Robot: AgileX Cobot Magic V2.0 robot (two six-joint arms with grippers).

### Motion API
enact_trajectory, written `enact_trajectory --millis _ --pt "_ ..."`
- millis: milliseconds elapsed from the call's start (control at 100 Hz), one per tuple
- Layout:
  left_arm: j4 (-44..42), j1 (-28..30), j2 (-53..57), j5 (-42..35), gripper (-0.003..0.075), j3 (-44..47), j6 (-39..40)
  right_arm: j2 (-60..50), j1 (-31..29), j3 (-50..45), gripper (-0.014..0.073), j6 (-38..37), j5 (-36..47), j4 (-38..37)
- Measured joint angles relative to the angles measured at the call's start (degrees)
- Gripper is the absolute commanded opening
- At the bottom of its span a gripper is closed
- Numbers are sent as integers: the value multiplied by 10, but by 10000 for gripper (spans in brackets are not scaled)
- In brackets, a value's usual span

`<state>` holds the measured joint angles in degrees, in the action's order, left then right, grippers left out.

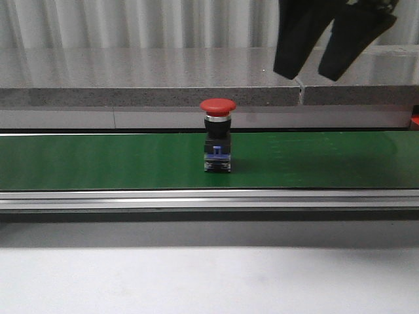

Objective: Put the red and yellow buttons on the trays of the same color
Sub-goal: 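Lower the right gripper toward the red button on the belt, then grasp the red button with the right gripper and lift it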

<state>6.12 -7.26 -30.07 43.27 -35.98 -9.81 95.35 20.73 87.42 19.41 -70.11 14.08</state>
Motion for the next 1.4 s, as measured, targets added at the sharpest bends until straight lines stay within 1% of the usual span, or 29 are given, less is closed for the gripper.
enact_trajectory --millis 150,290,420,470,540,590,710,780,850,960,1030,1150,1250,1400 --pt "0 0 0 0 -21 0 0 48 11 32 596 41 -2 15" --pt "0 0 0 0 -21 0 0 84 13 46 596 89 -2 53" --pt "0 0 0 0 -21 0 0 111 13 54 593 103 -2 60" --pt "0 0 0 0 -21 0 0 119 13 57 577 106 -2 60" --pt "0 0 0 0 -21 0 0 127 13 60 514 108 1 60" --pt "0 0 0 0 -21 0 0 128 13 60 449 110 7 60" --pt "0 0 0 0 -21 0 0 128 13 62 260 119 18 66" --pt "0 0 0 0 -21 0 0 128 13 62 170 123 19 68" --pt "0 0 0 0 -21 0 0 128 13 62 106 125 20 68" --pt "0 0 0 0 -21 0 0 128 13 62 59 126 24 68" --pt "0 0 0 0 -21 0 0 127 13 62 50 104 29 68" --pt "0 0 0 0 -21 0 0 107 -5 62 50 22 44 70" --pt "0 0 0 0 -21 0 0 80 -35 62 50 -34 53 70" --pt "0 0 0 0 -21 0 0 42 -87 62 50 -88 55 64"
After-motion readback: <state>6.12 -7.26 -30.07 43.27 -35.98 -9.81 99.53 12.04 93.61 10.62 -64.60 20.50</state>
